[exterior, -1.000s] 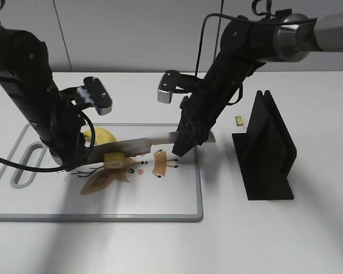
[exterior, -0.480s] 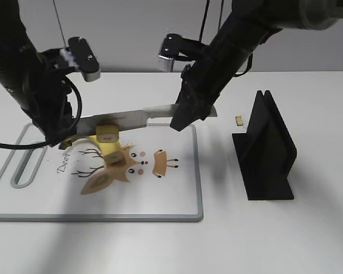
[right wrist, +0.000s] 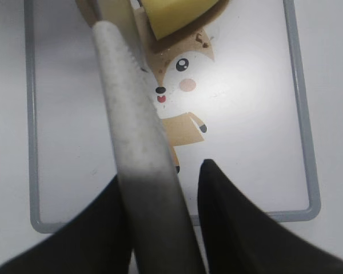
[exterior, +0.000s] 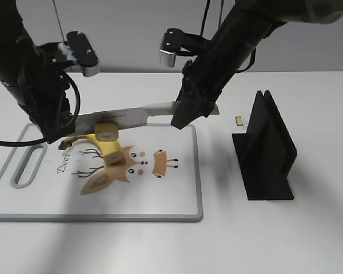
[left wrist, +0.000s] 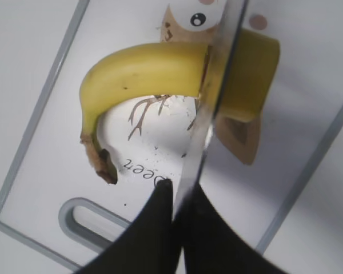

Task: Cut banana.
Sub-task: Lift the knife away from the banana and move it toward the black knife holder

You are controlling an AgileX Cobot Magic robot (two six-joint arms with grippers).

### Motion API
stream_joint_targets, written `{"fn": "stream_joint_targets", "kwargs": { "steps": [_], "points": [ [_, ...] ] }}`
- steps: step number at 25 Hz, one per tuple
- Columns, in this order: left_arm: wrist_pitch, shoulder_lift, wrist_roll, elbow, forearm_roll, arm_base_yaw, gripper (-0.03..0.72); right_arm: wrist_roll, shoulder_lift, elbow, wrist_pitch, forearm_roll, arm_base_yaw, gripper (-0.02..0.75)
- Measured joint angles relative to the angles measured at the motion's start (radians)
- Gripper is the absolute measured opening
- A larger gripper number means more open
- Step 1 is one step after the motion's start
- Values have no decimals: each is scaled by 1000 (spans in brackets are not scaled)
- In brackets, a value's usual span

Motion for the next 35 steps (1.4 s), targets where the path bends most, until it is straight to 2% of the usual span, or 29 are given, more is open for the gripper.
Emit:
{"fn": "stream_joint_targets", "kwargs": {
  "steps": [2, 4, 6, 10, 12, 13, 18, 21, 30, 35],
  "points": [
    [1, -2, -1, 0, 0, 0, 19, -23, -1, 0, 7, 5, 0, 256],
    [1, -4, -14, -1, 0, 0, 77, -55, -5, 0, 20, 11, 0, 237],
    [0, -14, -26, -1, 6, 3, 185, -87, -11, 2, 30, 13, -1, 211],
    [-13, -44, -33, -1, 19, 5, 467, -124, -26, 4, 35, 23, -3, 174],
    [-16, -62, -34, -1, 18, 5, 558, -133, -32, 4, 30, 35, -5, 174],
    [-21, -73, -34, -1, 19, 5, 578, -137, -33, 4, 31, 40, -7, 174],
    [-47, -136, -57, -1, 21, 14, 606, -141, -49, 4, 47, 44, -9, 173],
    [-55, -187, -114, -1, 40, 33, 606, -126, -78, 4, 47, 44, -9, 173],
    [-29, -340, -406, -1, 153, 116, 596, 106, -216, 4, 73, 7, -10, 173],
    [40, -409, -527, -1, 212, 132, 591, 235, -293, 4, 98, -36, -7, 173]
  ]
}}
